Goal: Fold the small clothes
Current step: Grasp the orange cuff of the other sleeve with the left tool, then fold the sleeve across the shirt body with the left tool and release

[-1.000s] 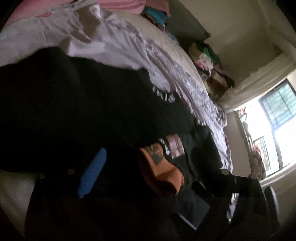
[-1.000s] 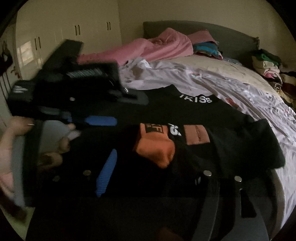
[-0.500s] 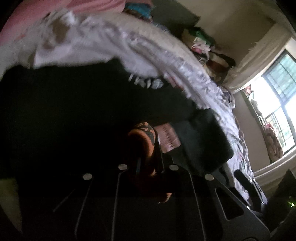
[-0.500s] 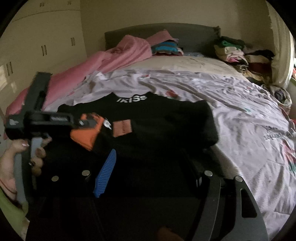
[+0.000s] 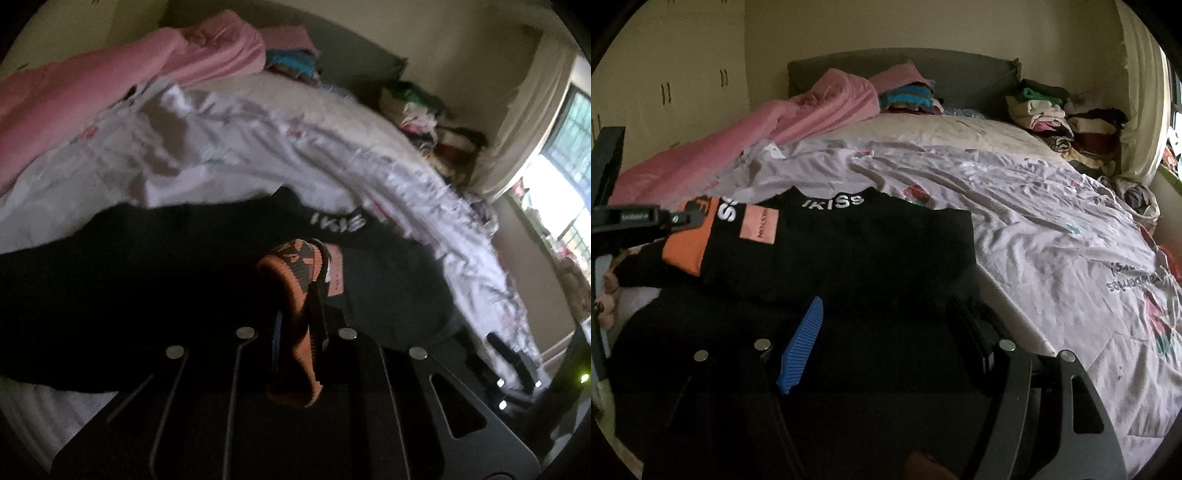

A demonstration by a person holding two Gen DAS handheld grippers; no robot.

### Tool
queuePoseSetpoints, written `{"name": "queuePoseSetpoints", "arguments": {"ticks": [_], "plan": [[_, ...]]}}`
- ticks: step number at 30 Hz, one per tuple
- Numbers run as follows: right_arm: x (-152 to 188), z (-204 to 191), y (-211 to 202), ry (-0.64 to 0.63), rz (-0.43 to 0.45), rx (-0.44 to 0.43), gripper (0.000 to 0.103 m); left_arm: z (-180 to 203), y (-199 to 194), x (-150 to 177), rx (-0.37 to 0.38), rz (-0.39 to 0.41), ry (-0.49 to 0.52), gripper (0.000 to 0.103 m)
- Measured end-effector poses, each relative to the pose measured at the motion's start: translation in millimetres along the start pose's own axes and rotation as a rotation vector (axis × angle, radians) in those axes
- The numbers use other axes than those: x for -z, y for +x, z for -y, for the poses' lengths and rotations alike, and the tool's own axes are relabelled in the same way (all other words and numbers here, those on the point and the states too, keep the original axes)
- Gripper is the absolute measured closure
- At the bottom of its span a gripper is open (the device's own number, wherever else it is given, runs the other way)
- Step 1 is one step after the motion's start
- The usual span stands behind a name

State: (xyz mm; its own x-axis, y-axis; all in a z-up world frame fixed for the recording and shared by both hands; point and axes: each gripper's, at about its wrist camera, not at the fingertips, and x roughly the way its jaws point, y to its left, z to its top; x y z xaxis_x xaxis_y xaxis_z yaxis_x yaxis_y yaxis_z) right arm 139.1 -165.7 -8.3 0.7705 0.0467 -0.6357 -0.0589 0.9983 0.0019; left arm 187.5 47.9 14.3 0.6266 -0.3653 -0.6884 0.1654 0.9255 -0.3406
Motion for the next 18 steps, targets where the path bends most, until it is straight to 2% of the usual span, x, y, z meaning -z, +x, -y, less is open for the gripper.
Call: {"name": "queuePoseSetpoints", "arguments": {"ticks": [6, 10, 13, 18], "plan": [[-10, -4, 30, 0.0, -0.056, 0.025, 0.035, -5, -5, 8, -0.116, 0.022, 0.04, 0.088], [-16, -7, 49, -0.003, -0.091, 0.029, 0.035, -5, -8, 10, -0.151, 0.034, 0.056, 0.08], [-17, -2, 65, 0.01, -0.124, 0.031, 0.035, -4, -4, 13, -0.189, 0.02, 0.082, 0.076], [-11, 8, 92, 0.043, -0.222, 0.043, 0.034, -8, 23, 28, -0.261, -0.085, 0.126, 0.065]]}}
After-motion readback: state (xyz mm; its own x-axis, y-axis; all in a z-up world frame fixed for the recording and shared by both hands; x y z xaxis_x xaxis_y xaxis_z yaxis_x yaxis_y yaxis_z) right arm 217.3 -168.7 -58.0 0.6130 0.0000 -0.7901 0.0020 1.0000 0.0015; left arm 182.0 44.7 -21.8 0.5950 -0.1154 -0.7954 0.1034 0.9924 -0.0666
